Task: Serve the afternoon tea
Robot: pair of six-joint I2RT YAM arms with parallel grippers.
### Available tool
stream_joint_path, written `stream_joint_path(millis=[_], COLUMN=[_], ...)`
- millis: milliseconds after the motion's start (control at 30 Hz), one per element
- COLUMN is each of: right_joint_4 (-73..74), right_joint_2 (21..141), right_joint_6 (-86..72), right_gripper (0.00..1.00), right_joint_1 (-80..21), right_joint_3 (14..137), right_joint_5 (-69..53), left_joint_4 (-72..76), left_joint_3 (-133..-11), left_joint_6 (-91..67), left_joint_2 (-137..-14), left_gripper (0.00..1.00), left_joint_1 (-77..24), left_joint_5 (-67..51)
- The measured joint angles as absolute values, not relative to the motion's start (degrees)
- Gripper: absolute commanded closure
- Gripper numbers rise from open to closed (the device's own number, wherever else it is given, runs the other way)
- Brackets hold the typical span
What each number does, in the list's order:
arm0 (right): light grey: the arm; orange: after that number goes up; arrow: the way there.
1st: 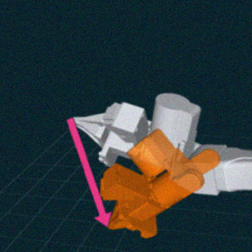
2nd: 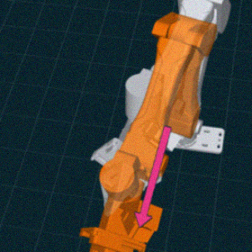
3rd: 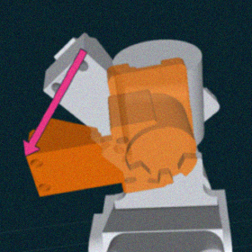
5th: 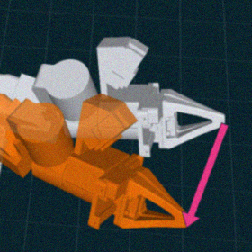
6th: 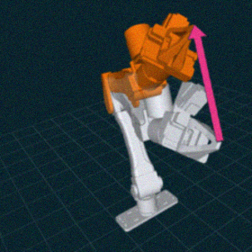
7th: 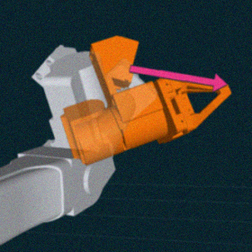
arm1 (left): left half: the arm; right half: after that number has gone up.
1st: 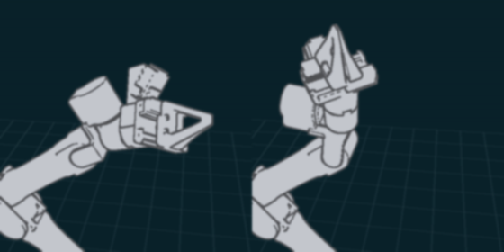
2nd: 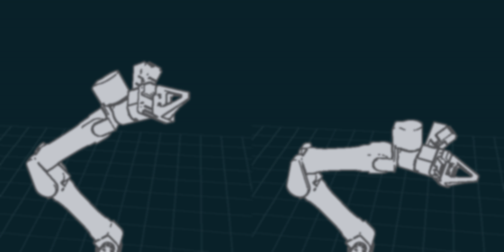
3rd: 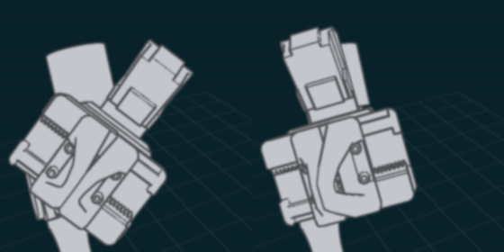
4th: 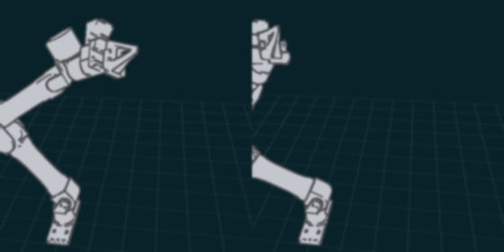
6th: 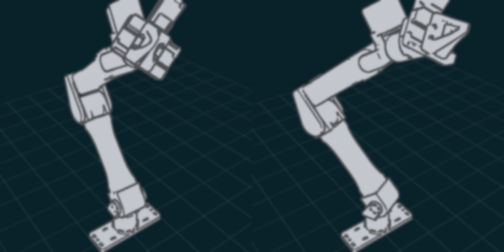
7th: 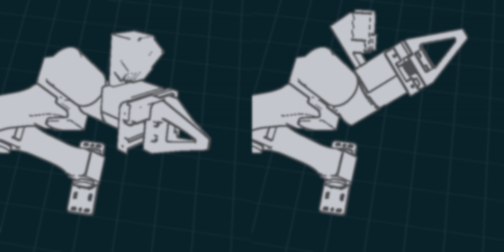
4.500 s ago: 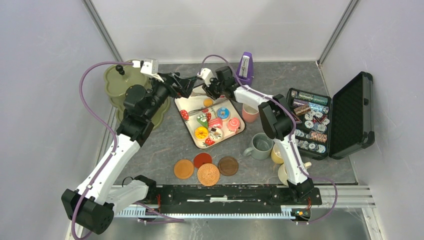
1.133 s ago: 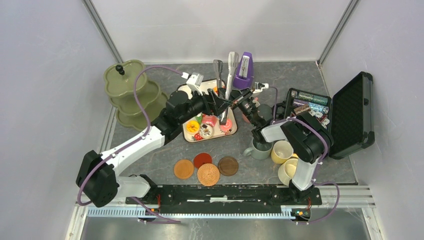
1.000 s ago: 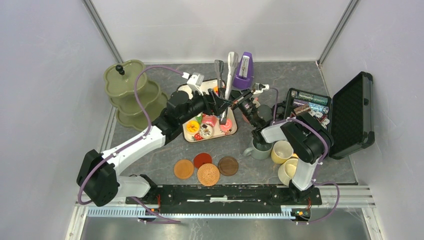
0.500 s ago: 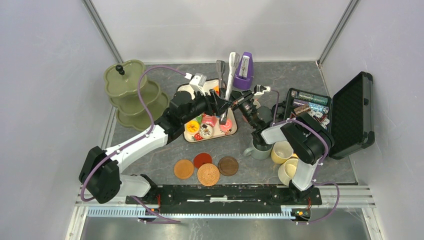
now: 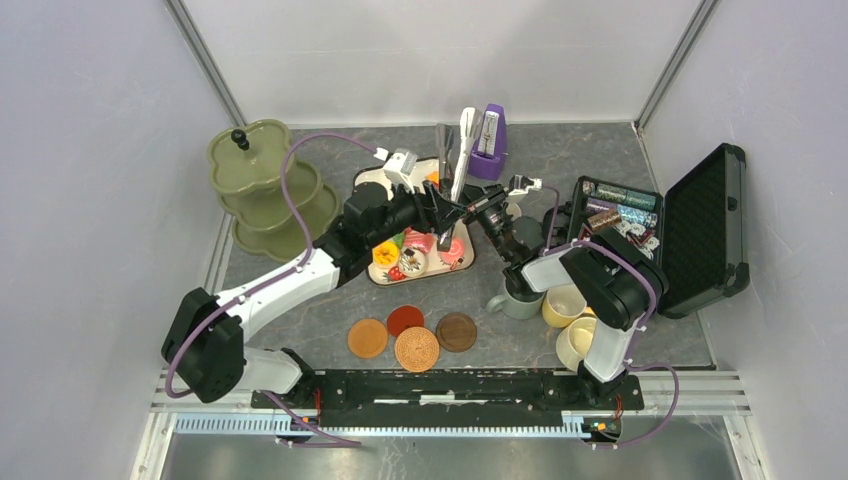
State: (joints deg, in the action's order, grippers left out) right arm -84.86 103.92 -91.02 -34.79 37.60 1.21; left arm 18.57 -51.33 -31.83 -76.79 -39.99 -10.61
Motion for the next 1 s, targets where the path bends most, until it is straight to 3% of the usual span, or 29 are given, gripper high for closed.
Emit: stream_joint_path(millis=[200,500,833,1000], right_joint_4=[-84.9,-84.9,-84.8,-84.9], right_joint_2=[103.9,101.9,99.4,96.9], right_joint_6=[-91.0,-88.7,-86.1,-84.1], right_gripper=[1.00,0.73,0.49,0.48], right_joint_1=[-35.2,-35.2,-33.2,-29.2], right_joint_3=[37.6,35.9,31.4,30.8], right_joint_5=[1.6,1.6,-0.8,-5.3], left_joint_4=[18.5,17.1,11.5,9.4], left_joint_3=[-51.3,-51.4,-52.5,-53.8], left_joint_6=[-31.8,-31.6,-29.1,-28.0], left_joint_2=[-77.3,-77.1,-74.8,-74.0], left_gripper=[0.37,0.48,0.49,0.49], left_joint_1=[-40.0,-40.3,-40.6,-40.5], left_joint_5=[-10.6,-10.2,-6.2,-4.2])
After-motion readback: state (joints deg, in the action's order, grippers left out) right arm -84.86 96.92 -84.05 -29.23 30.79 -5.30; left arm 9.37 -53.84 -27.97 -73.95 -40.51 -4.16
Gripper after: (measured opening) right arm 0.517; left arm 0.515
